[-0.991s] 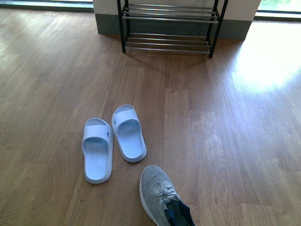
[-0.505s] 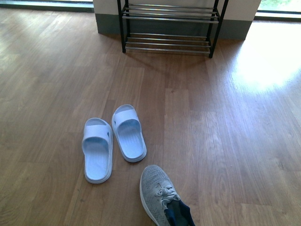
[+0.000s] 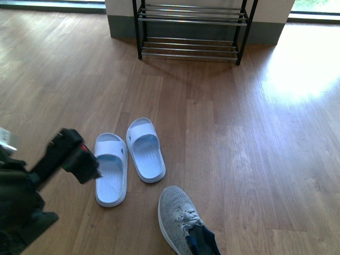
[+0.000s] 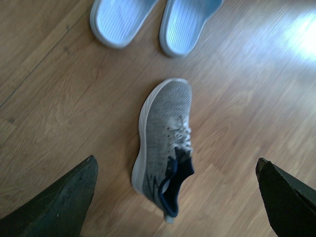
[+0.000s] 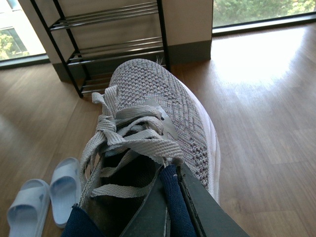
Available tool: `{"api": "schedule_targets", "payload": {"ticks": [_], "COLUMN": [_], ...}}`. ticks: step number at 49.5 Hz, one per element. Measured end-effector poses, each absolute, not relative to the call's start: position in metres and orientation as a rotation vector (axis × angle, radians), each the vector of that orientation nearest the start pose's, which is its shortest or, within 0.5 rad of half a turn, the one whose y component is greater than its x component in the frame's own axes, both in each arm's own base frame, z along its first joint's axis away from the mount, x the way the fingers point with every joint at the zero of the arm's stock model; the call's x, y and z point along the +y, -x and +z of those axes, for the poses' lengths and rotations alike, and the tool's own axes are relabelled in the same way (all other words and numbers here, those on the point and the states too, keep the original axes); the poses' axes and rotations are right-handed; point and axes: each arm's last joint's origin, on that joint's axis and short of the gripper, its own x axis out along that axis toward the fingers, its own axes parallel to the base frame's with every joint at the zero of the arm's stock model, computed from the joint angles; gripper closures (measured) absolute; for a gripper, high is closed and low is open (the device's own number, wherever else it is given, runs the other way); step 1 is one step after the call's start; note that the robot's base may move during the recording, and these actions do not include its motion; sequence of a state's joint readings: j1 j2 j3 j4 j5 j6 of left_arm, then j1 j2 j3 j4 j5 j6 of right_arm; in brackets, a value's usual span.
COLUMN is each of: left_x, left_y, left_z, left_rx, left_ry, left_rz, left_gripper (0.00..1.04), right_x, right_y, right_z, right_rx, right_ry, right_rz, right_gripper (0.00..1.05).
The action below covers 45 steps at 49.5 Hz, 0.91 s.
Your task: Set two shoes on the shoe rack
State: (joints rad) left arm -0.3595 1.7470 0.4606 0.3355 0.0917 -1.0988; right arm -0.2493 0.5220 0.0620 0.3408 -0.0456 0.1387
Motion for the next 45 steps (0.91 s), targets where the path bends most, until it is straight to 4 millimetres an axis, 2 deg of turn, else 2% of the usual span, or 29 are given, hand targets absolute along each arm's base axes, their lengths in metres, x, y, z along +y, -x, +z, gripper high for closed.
{"api": "schedule_targets", "payload": {"ticks": [8,15,29,38,45], "left_x": [-0.109,-0.126,-0.146,-0.165,-0.177], "left_y": [-0.244,-0.261,-0.291,-0.297,-0.298], "left_z": [0.037,0.019,-0.03,-0.051,-0.069], "left_rx": [1.2,1.273,1.408,1.478,1.565], "left_ry": [0.805,0.781,0.908,0.999,0.965], "left_rz": [0.068,-0.024,-0.123,-0.152,-0.108], "left_gripper": [0.09,0.09,0.09,0.09,0.09], "right_x": [-0.032,-0.032,-0.032,-0.032,-0.032], "right_y": [-0.13,-0.13,-0.13,-0.13,-0.13], "right_z": [0.169,0.169,0.169,0.169,0.169], "right_rx": [0.104,0.104,0.104,0.104,0.104], "right_ry": [-0.156,-0.156,-0.156,-0.156,-0.156], "right_rz": [-0.212,-0.211,-0.211,-0.211,-0.211], "right_gripper": [1.03,1.03,1.03,1.03,1.03]}}
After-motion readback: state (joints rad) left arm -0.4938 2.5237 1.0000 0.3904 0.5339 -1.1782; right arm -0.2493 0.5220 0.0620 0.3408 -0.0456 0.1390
